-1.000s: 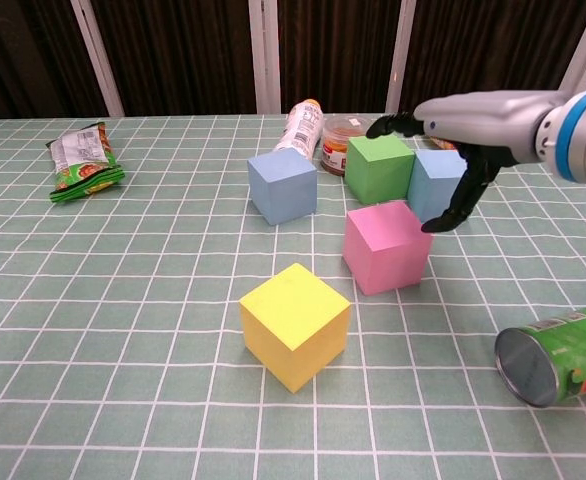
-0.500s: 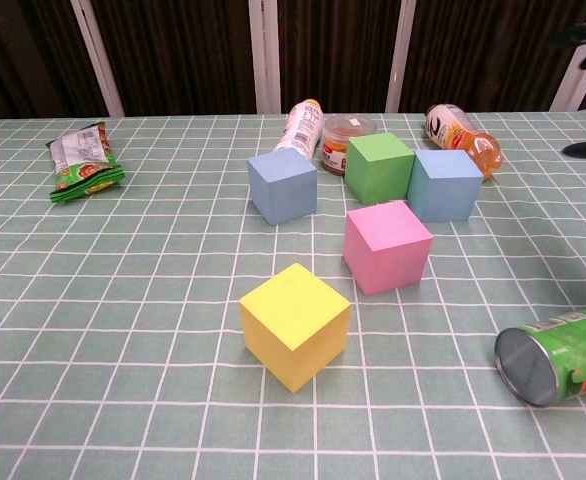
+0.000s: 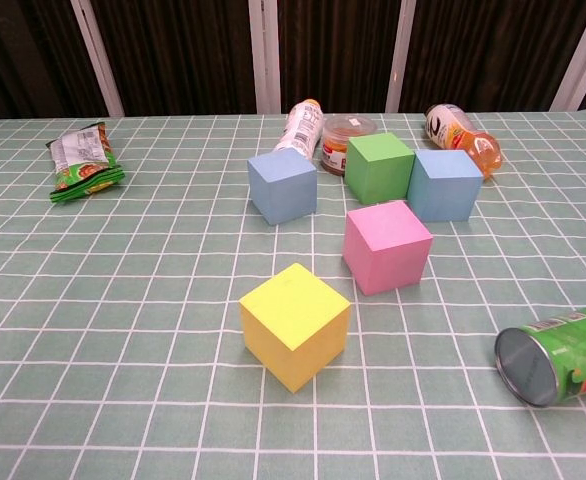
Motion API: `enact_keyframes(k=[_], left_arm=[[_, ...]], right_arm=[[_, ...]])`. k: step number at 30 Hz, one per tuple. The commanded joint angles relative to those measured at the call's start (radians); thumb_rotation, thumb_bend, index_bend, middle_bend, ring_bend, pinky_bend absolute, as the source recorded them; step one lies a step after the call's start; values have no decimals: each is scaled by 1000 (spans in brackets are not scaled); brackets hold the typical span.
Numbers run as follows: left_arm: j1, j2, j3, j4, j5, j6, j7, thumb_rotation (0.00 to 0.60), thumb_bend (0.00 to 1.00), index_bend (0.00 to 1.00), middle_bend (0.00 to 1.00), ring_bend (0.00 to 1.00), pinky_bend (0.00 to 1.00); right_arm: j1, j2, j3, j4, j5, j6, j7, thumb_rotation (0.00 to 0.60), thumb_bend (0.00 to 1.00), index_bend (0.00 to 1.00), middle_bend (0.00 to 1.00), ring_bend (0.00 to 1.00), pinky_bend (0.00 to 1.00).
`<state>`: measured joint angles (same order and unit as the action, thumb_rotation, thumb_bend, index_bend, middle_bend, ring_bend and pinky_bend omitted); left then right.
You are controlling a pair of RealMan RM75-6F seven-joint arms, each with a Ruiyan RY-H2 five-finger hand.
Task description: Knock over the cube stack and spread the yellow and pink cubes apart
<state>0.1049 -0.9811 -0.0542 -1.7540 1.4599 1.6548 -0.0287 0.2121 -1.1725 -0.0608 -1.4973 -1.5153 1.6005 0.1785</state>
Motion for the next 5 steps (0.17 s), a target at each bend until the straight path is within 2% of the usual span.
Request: enact_keyframes(k=[1,5], left_arm=[[1,-2,-5,8,-3,5,-6,600,150,176,29,0,0],[-4,-11,-15,26,-4,11,-7,600,150,176,24,0,0]], right_arm=[[-33,-18,-29,27,-44,23,-27,600,227,57,23,129,0],[-48,-15,-26,8,-67,41,-82,600,227,57,23,129,0]])
